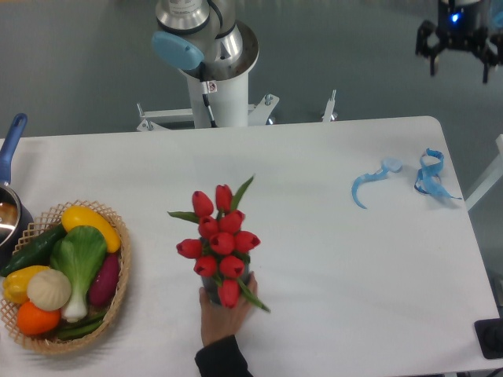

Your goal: Insert the flowers into the vase

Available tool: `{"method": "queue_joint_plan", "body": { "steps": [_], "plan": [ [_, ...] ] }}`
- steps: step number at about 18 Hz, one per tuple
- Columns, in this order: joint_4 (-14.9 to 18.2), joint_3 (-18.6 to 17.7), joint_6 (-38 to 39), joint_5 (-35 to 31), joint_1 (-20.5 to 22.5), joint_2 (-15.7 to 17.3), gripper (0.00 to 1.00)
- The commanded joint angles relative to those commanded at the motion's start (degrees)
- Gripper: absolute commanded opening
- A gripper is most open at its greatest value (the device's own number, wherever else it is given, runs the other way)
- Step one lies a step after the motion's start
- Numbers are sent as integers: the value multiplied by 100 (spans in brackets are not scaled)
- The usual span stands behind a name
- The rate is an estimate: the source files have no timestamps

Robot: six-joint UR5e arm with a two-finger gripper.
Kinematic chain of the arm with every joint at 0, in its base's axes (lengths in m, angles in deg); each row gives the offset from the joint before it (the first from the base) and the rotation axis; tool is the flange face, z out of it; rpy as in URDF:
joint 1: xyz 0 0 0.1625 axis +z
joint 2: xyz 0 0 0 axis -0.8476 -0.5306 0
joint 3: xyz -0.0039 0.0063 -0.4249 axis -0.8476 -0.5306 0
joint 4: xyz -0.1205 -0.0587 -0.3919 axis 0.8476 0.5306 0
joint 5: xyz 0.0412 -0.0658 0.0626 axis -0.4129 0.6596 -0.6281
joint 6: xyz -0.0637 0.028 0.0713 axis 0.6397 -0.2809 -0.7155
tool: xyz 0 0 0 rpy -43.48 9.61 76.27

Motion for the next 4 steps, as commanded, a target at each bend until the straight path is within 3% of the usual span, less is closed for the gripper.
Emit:
{"method": "queue_joint_plan", "body": {
  "steps": [2, 4],
  "plan": [
    [510, 62, -360, -9, 315, 193, 100],
    [758, 71, -616, -9, 536, 386, 100]
  ]
}}
